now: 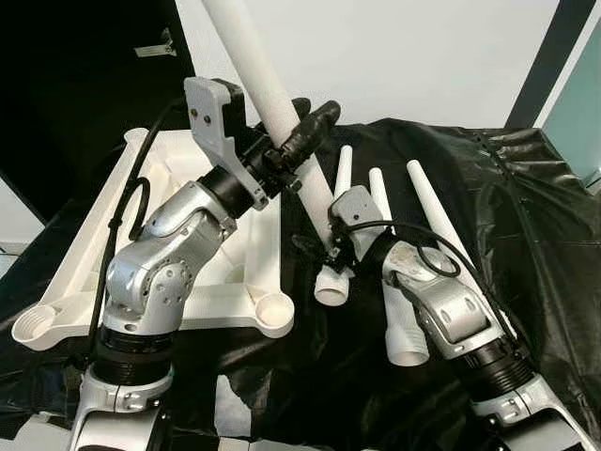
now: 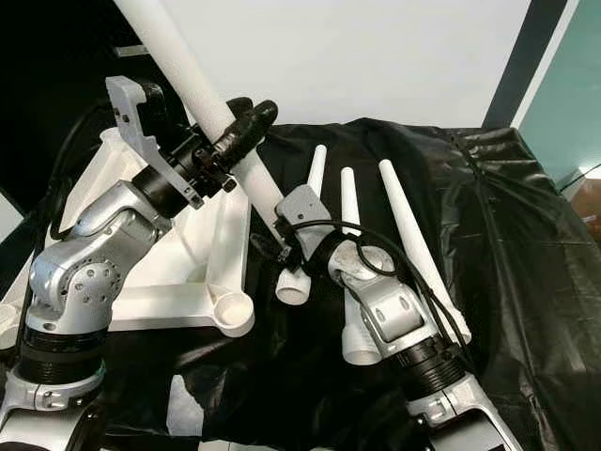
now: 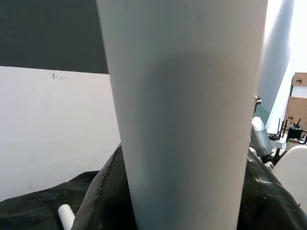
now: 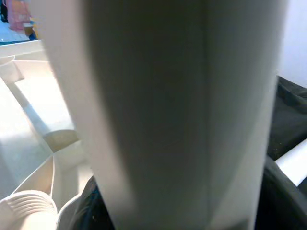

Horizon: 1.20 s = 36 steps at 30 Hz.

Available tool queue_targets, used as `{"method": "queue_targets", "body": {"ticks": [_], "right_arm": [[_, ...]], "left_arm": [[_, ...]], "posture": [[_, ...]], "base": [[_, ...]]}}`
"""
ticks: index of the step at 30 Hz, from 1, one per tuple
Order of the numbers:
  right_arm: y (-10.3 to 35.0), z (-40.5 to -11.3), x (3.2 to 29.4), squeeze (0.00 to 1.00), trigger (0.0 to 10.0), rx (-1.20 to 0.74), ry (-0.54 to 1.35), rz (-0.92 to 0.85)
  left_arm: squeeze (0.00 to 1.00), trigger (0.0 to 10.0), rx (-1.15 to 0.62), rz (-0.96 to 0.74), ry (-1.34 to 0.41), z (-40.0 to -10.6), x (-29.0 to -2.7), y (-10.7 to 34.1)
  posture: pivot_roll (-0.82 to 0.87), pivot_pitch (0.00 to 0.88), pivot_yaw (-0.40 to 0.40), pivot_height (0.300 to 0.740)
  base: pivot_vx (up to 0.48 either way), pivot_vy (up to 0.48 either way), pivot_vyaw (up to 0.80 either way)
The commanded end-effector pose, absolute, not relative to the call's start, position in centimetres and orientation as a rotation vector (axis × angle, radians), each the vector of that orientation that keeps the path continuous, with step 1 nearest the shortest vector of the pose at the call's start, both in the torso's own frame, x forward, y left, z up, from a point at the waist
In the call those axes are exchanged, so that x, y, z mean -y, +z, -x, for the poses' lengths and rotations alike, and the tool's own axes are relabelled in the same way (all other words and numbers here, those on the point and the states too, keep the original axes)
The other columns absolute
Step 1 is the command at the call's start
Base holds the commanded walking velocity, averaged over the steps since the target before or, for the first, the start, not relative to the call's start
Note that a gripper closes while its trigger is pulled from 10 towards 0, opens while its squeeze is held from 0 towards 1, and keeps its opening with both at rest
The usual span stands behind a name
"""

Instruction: Building children table

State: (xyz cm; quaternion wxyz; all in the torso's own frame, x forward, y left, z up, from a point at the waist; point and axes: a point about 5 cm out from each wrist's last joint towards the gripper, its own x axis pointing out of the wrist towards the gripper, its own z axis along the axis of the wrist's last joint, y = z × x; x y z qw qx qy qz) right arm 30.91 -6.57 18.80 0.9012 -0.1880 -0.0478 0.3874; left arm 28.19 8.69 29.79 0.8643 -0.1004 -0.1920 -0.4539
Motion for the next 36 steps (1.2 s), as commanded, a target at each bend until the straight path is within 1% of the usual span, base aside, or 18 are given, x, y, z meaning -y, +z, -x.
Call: {"method": "queue_targets", "body": {"ticks": [1,9,10,12,15,16,19,28,31,36], "right_arm": [[19.3,-30.9,6.1,0.0,0.0,0.11,0.82,0.407],[19.5,-31.0,6.4,0.0,0.0,0.104,0.799,0.408],[19.7,-31.3,6.8,0.0,10.0,0.095,0.759,0.395],[19.7,-31.3,6.8,0.0,10.0,0.095,0.759,0.395],[19.9,-31.7,7.2,0.0,10.0,0.086,0.71,0.37],[20.0,-31.9,7.5,0.0,10.0,0.08,0.68,0.343],[20.3,-32.5,8.3,0.0,10.0,0.077,0.606,0.268],[20.6,-33.0,9.9,0.0,10.0,0.08,0.497,0.195],[20.5,-33.1,11.1,0.0,10.0,0.075,0.431,0.166],[20.2,-33.1,12.1,0.0,10.0,0.064,0.376,0.151]], "left_arm": [[0.0,10.0,0.456,0.185,-1.055,-27.3,-7.9,30.6],[0.0,10.0,0.452,0.186,-1.064,-27.3,-7.7,30.5],[1.0,10.0,0.445,0.194,-1.07,-27.4,-7.8,30.4],[1.0,10.0,0.445,0.194,-1.07,-27.4,-7.8,30.4],[1.0,10.0,0.443,0.176,-1.051,-27.7,-8.1,30.2],[0.0,10.0,0.441,0.156,-1.035,-27.9,-8.3,30.0],[0.0,10.0,0.435,0.099,-1.0,-28.2,-8.9,29.5],[0.0,10.0,0.421,0.005,-0.927,-28.5,-10.4,28.3],[0.0,10.0,0.392,-0.089,-0.895,-28.3,-11.2,26.5],[0.0,10.0,0.347,-0.157,-0.901,-27.8,-11.9,24.6]], "posture": [[-0.03,0.0,0.032,0.74],[-0.03,0.0,0.034,0.74],[-0.03,0.0,0.034,0.74],[-0.03,0.0,0.034,0.74],[-0.04,0.0,0.037,0.74],[-0.04,0.0,0.038,0.74],[-0.03,0.0,0.036,0.74],[-0.03,0.0,0.029,0.74],[-0.02,0.0,0.023,0.74],[-0.02,0.0,0.023,0.74]], "base": [[0.0,0.0,0.0],[0.0,0.0,0.0],[0.0,0.0,0.0],[0.0,0.0,0.0],[0.0,0.0,0.0],[0.0,0.0,0.0],[0.0,0.0,0.0],[0.0,0.0,0.0],[0.0,0.0,0.0],[0.0,0.0,0.0]]}}
